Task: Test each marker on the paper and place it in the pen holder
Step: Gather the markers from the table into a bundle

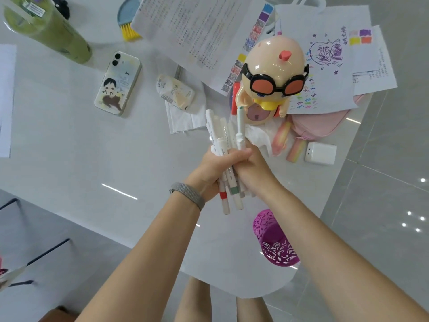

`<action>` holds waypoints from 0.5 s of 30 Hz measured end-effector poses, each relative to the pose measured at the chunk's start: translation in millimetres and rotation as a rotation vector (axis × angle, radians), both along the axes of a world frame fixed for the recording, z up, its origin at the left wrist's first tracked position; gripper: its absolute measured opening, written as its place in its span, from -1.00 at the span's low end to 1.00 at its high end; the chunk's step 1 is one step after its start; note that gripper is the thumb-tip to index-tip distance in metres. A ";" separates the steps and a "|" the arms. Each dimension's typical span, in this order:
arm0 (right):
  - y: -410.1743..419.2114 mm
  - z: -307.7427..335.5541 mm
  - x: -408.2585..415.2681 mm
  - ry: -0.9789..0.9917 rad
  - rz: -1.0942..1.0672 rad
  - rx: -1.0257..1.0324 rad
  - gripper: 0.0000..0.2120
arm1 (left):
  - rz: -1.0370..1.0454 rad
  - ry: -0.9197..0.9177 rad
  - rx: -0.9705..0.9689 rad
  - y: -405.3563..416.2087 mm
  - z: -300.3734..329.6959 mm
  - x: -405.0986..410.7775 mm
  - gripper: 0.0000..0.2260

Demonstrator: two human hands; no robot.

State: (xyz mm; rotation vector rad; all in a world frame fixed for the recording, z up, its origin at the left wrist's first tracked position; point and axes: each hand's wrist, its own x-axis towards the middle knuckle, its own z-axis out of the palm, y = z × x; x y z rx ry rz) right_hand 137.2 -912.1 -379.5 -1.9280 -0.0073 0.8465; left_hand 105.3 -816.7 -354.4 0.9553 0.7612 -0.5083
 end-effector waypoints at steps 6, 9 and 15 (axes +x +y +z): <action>-9.2 27.4 3.1 -0.010 0.191 -0.020 -0.61 | 0.065 0.074 -0.067 -1.5 7.1 -3.5 -0.66; -3.9 40.2 -0.2 -0.041 0.403 -0.081 -0.31 | 0.127 0.076 -0.167 4.7 2.1 -9.7 -0.87; -4.8 42.3 -5.8 0.140 0.371 0.048 -0.25 | 0.219 0.088 -0.220 3.0 4.0 -13.9 -0.89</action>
